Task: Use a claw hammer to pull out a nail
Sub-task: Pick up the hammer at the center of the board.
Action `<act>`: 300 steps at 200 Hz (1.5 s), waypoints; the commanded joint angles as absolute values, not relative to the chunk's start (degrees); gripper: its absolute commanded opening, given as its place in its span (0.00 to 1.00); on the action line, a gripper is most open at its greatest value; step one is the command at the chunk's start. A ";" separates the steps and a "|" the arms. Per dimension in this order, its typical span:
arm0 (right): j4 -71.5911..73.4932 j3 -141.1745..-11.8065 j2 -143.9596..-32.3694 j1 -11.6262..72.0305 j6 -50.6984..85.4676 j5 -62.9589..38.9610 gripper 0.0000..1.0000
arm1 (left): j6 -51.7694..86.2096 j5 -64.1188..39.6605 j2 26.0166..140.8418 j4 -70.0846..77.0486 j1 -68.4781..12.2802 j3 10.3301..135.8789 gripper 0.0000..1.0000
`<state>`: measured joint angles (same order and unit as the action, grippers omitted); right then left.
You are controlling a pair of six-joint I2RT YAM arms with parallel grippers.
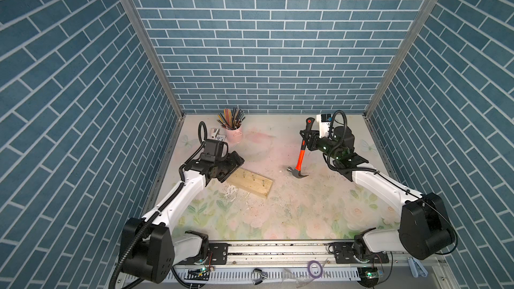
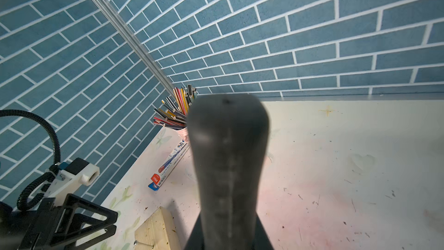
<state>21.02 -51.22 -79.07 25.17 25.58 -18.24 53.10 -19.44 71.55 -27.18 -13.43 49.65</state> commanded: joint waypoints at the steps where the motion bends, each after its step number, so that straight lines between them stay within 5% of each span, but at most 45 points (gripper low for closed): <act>1: 24.08 -53.72 -77.44 25.62 25.21 -16.37 0.00 | 57.23 -22.80 74.39 -30.67 -12.57 49.05 0.87; 217: 29.88 -47.82 -71.74 25.36 21.94 -10.49 0.00 | 68.31 -21.74 92.84 -49.59 -10.37 66.02 0.87; 300: 28.54 -47.16 -70.97 24.55 20.93 -10.24 0.00 | 70.51 -25.75 97.81 -41.89 -10.68 64.93 0.87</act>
<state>24.43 -46.89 -73.87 24.86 21.80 -10.68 68.77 -23.99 96.49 -45.12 -10.76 64.90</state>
